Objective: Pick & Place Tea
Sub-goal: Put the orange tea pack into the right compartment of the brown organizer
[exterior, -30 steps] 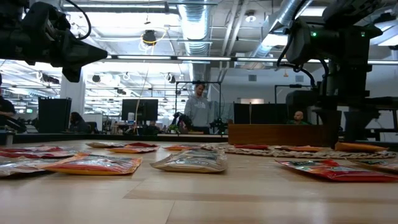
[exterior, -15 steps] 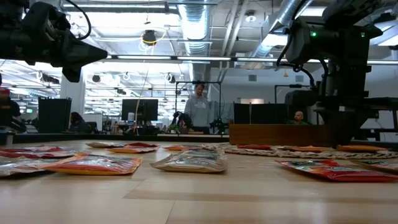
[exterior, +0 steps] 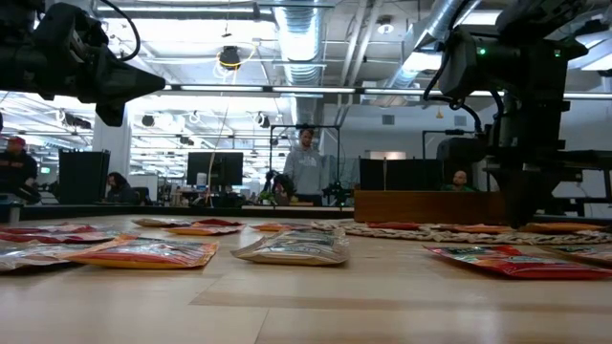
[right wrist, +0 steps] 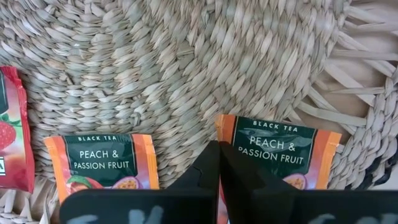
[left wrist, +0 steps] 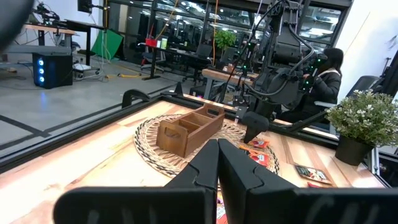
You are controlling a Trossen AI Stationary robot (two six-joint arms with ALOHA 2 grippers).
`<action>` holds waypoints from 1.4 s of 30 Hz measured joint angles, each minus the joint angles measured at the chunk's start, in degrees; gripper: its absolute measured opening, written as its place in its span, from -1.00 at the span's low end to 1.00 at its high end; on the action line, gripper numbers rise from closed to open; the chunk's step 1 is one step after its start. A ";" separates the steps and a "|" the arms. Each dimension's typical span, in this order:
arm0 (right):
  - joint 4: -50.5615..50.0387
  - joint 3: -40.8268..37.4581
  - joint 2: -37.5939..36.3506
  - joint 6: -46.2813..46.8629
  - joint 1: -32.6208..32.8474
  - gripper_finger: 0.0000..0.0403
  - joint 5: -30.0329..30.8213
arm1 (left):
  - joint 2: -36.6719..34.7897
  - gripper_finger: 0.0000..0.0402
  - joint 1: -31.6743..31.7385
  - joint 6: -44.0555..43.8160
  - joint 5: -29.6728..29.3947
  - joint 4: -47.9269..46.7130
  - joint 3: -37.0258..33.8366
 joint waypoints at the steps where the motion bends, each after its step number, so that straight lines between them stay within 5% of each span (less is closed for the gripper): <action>1: 0.01 0.00 0.00 -0.06 -0.01 -1.00 0.00 | 0.00 -1.00 -0.01 0.00 0.02 0.00 0.00; 42: -11.78 14.49 -0.20 -5.58 0.00 -1.00 3.48 | 0.00 -1.00 0.01 0.00 0.02 -0.02 0.00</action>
